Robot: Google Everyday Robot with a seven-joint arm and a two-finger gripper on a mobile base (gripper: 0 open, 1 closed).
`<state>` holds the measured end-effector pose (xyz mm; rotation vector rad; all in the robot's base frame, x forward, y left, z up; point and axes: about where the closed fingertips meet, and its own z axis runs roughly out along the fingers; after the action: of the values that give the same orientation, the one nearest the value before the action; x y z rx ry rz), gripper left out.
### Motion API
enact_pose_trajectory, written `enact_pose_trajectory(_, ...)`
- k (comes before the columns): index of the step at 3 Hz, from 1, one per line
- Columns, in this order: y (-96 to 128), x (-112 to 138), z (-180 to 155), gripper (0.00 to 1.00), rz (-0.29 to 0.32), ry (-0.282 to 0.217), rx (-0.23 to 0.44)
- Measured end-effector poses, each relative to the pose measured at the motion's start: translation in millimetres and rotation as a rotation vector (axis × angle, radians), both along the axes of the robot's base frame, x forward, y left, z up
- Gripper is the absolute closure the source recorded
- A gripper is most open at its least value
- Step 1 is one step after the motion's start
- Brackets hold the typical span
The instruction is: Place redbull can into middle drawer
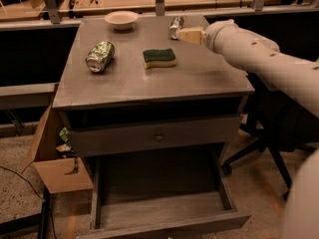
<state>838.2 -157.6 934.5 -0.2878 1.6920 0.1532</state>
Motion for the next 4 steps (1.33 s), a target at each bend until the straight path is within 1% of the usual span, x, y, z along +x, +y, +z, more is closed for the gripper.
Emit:
enact_pose_trajectory(1,14,43,-21,0.0,0.033,0.025,-0.001)
enact_pose_trajectory(2,8,51,3,0.0,0.027,-0.015,0.013)
enact_pose_trajectory(3,13,51,1,0.0,0.044,-0.011,0.014)
enact_pose_trajectory(4,34,66,-11,0.0,0.053,0.009,0.013)
